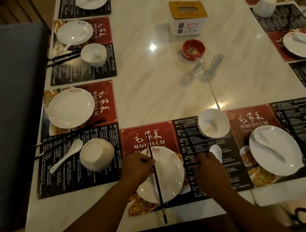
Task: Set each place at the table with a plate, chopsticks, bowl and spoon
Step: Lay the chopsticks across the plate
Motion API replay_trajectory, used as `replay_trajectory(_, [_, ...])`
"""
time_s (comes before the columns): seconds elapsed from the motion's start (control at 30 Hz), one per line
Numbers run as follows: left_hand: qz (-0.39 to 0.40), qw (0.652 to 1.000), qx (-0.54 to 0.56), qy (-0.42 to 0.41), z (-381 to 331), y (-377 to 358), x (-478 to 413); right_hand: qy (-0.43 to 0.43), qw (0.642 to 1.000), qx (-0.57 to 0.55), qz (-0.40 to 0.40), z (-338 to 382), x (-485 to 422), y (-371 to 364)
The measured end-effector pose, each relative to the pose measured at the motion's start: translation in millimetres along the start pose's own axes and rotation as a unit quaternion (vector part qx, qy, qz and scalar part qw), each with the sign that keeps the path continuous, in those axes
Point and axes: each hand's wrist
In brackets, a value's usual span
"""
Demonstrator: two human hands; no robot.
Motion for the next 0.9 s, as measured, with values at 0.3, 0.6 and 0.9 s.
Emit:
replay_trajectory(0.3, [0.017,0.999,-0.04,0.005,1,3,-8,-0.057,0.996,-0.066,0.005,-2,-8,-11])
replay_trajectory(0.6, [0.028,0.999,-0.026,0.009,1,5,-11,-0.09,0.98,-0.179,-0.001,6,11,-8])
replay_trajectory(0.9, [0.018,0.999,-0.029,-0.032,-5,24,-7,0.012,0.978,-0.204,0.046,65,22,-21])
Point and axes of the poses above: each hand's wrist, its own x-axis away from the middle knuckle, its own y-axis out of the back of the hand, z = x × y, and after that the axes turned 7 degrees about x, right-handed
